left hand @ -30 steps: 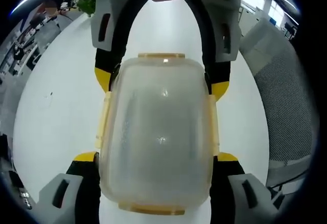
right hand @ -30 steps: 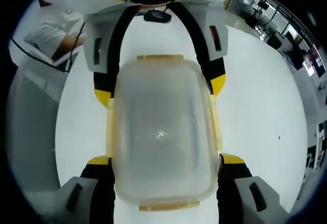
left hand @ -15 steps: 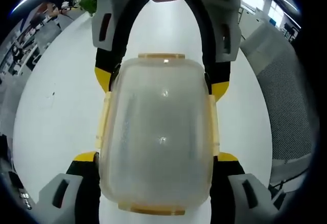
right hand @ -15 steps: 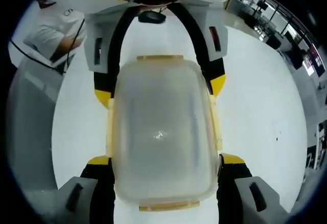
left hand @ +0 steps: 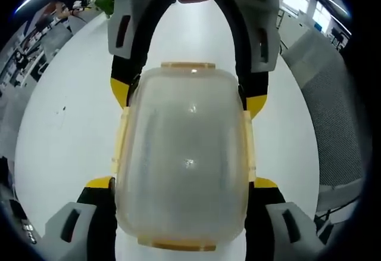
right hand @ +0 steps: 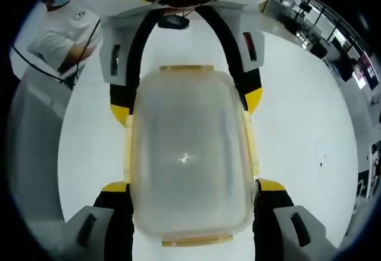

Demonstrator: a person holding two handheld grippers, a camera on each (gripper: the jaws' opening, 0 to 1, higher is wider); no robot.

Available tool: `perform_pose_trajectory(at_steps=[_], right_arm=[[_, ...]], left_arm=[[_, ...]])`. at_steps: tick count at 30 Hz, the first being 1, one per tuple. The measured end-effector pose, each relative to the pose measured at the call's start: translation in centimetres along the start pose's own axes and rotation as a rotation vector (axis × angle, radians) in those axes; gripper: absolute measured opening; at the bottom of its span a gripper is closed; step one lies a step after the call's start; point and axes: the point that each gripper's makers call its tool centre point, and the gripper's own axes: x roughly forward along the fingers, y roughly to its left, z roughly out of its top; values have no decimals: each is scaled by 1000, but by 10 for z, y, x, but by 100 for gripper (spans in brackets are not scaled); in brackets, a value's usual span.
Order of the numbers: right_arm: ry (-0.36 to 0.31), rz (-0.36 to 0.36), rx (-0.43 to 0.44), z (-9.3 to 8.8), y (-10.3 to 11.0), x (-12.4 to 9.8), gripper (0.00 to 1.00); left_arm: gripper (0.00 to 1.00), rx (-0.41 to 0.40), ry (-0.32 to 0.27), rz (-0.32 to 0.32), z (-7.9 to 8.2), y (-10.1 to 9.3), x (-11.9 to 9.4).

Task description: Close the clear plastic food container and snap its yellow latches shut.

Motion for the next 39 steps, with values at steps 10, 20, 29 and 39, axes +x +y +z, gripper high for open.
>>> perform_pose_trajectory(at_steps=[10, 20, 29, 39], right_arm=[[1, 5, 0, 1, -3, 0, 84], [6, 12, 1, 1, -3, 1, 84], [-8, 14, -10, 2, -3, -1, 84], [-44, 22, -20, 1, -7, -6, 84]], left_arm=[[91, -1, 3, -2, -1, 5, 1], [91, 0, 19, -6, -1, 4, 1], [91, 5, 14, -7, -2, 3, -1], [98, 18, -13, 20, 4, 9, -6]])
